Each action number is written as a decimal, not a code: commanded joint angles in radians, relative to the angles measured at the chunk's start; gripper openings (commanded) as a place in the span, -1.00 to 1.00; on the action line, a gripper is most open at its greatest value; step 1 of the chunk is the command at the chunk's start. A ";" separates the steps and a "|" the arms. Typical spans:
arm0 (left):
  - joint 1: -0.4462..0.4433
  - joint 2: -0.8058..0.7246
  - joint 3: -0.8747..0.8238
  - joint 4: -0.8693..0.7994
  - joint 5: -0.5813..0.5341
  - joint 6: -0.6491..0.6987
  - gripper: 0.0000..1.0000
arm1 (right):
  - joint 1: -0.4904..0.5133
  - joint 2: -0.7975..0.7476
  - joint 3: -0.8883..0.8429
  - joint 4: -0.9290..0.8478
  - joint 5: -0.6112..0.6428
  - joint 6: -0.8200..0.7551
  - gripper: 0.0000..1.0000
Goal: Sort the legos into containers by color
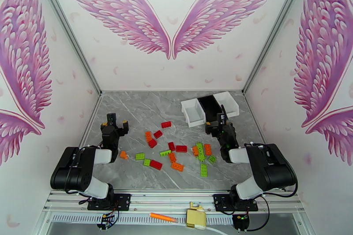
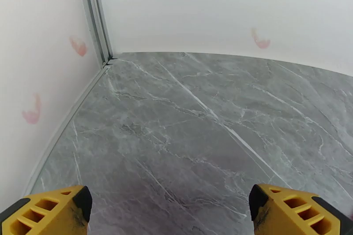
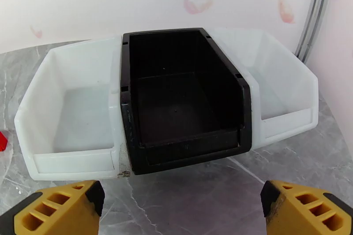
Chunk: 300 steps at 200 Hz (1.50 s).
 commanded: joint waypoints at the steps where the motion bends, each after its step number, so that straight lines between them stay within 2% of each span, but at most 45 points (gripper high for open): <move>1: 0.005 0.002 0.025 -0.018 0.012 0.003 0.98 | -0.007 0.005 0.021 0.004 -0.015 0.007 0.98; 168: -0.005 -0.022 0.002 0.008 0.019 0.015 0.98 | -0.007 -0.015 0.020 -0.005 -0.016 0.002 0.97; 197: -0.038 -0.152 0.002 -0.096 -0.001 0.052 0.98 | -0.007 -0.114 0.045 -0.131 -0.024 -0.003 0.97; 236: -0.161 -0.341 0.068 -0.313 0.036 0.176 0.98 | -0.003 -0.228 0.210 -0.515 -0.037 0.052 0.97; 271: -0.320 -0.388 0.149 -0.450 0.082 0.198 0.98 | 0.000 -0.179 0.426 -0.792 -0.093 0.108 0.97; 300: -0.451 -0.396 0.198 -0.540 0.186 0.203 0.98 | 0.000 -0.057 0.650 -1.034 -0.113 0.054 0.97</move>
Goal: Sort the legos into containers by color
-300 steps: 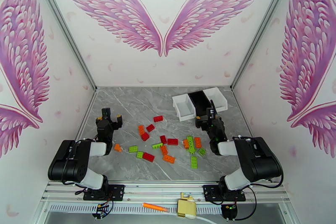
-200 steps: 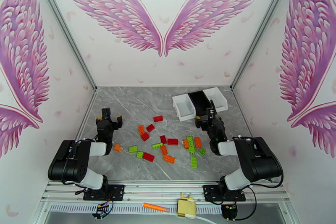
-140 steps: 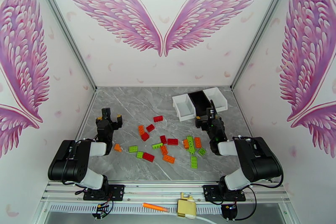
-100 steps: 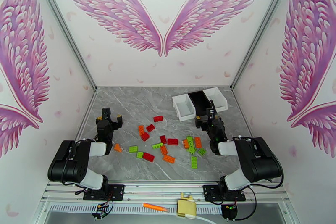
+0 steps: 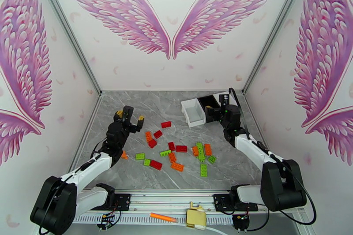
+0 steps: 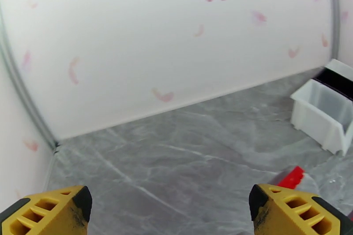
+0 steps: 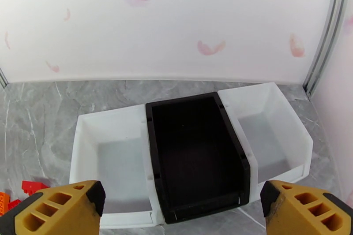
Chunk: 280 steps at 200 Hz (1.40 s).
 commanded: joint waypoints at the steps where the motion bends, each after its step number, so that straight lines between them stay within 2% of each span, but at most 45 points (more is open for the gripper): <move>1: -0.085 -0.020 0.055 -0.152 0.098 0.028 0.98 | 0.000 0.094 0.150 -0.312 -0.041 -0.017 0.97; 34: -0.195 -0.021 0.054 -0.171 0.122 0.007 0.98 | -0.001 0.281 0.404 -0.566 -0.076 -0.052 0.97; 52: -0.226 -0.011 0.036 -0.115 0.164 -0.012 0.98 | 0.001 0.347 0.478 -0.616 -0.094 -0.050 0.97; 88: -0.276 0.034 0.045 -0.088 0.163 -0.009 0.98 | 0.011 0.472 0.609 -0.724 -0.087 -0.040 0.98; 117: -0.289 0.057 0.061 -0.097 0.176 0.005 0.98 | 0.016 0.541 0.671 -0.767 -0.081 -0.024 0.74; 167: -0.295 0.071 0.075 -0.100 0.170 0.020 0.98 | 0.020 0.628 0.752 -0.807 -0.079 -0.004 0.10; 198: -0.301 0.082 0.074 -0.108 0.153 0.031 0.98 | 0.019 0.664 0.789 -0.829 -0.078 0.008 -0.12; 216: -0.304 0.083 0.076 -0.114 0.147 0.041 0.98 | 0.024 0.673 0.804 -0.833 -0.082 0.014 -0.35; 233: -0.304 0.082 0.076 -0.119 0.141 0.049 0.98 | 0.032 0.676 0.817 -0.834 -0.082 0.018 -0.46; 280: -0.308 0.061 0.055 -0.118 0.122 0.040 0.98 | 0.087 0.695 0.856 -0.801 -0.032 0.105 -0.60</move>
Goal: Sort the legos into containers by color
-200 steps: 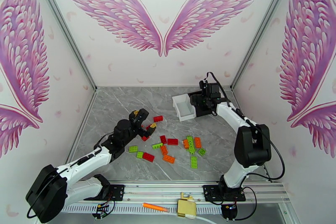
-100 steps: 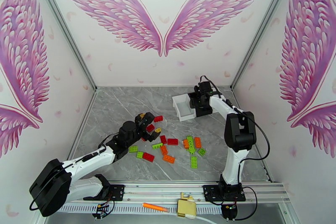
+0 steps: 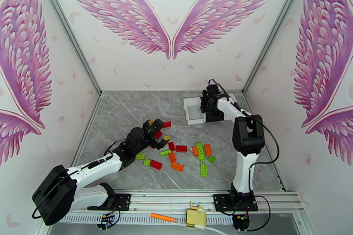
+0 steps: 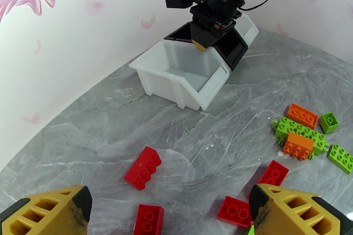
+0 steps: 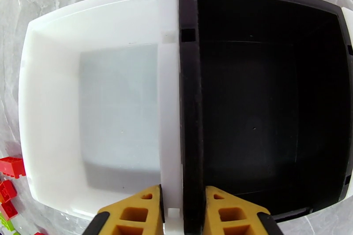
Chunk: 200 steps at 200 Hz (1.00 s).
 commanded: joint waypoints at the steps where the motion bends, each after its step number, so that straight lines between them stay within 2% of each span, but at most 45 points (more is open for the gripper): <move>1: -0.005 -0.017 0.022 -0.013 -0.019 -0.002 0.98 | 0.045 0.029 0.056 0.020 0.031 0.071 -0.60; 36: -0.006 -0.036 0.000 -0.011 -0.035 -0.019 0.98 | 0.135 0.097 0.153 0.041 0.075 0.142 -0.66; 77: -0.006 -0.073 -0.032 -0.016 -0.055 -0.030 0.98 | 0.235 0.194 0.294 0.050 0.100 0.262 -0.85; 111: -0.007 -0.093 -0.046 -0.031 -0.060 -0.039 0.98 | 0.321 0.247 0.342 0.093 0.174 0.419 -0.98; 153: -0.006 -0.133 -0.063 -0.074 -0.073 -0.055 0.98 | 0.400 0.326 0.438 0.094 0.214 0.480 -0.96; 180: -0.004 -0.147 -0.068 -0.071 -0.081 -0.067 0.98 | 0.410 0.334 0.472 0.094 0.184 0.467 -0.81; 200: -0.006 -0.148 -0.063 -0.071 -0.076 -0.079 0.98 | 0.410 0.290 0.461 0.092 0.156 0.408 -0.26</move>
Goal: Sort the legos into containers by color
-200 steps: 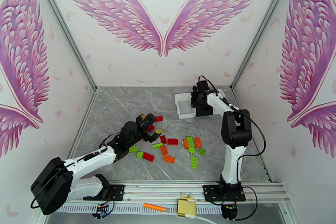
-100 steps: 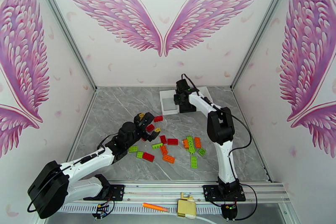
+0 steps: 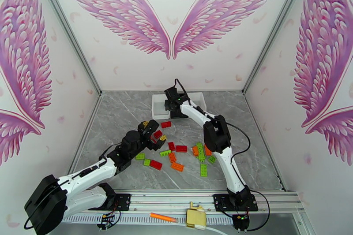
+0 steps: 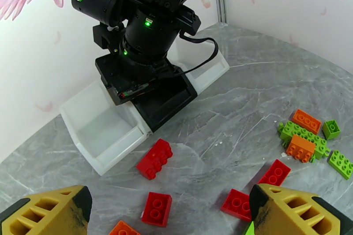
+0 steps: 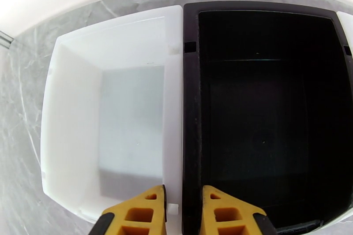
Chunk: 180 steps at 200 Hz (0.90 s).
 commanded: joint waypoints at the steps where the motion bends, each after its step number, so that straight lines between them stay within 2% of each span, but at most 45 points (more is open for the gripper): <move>1: -0.003 -0.021 -0.012 -0.020 -0.010 -0.027 0.98 | -0.004 -0.028 0.026 0.016 -0.027 -0.037 -0.22; 13: -0.003 -0.021 -0.013 -0.009 -0.002 -0.037 0.98 | -0.004 -0.076 -0.017 0.032 -0.037 -0.078 0.13; 22: -0.003 -0.018 -0.012 -0.006 0.011 -0.039 0.98 | -0.006 -0.125 -0.073 0.054 -0.040 -0.104 0.31; 37: -0.003 -0.020 -0.010 -0.007 0.039 -0.039 0.98 | -0.009 -0.218 -0.210 0.107 -0.048 -0.145 0.55; 49: -0.003 -0.024 -0.010 -0.003 0.061 -0.036 0.98 | -0.011 -0.297 -0.332 0.147 -0.041 -0.163 0.65; 74: -0.002 -0.028 -0.016 0.004 0.116 -0.019 0.98 | -0.011 -0.460 -0.570 0.199 -0.002 -0.179 0.69; 102: -0.002 -0.023 -0.012 -0.006 0.223 0.019 0.98 | -0.012 -0.606 -0.770 0.148 0.040 -0.174 0.69; 148: -0.005 0.033 0.042 -0.018 0.384 0.011 0.98 | -0.019 -0.790 -0.971 -0.002 0.007 -0.098 0.67; 180: -0.012 0.080 0.081 -0.047 0.465 0.029 0.98 | -0.057 -0.861 -1.082 -0.081 -0.027 -0.044 0.60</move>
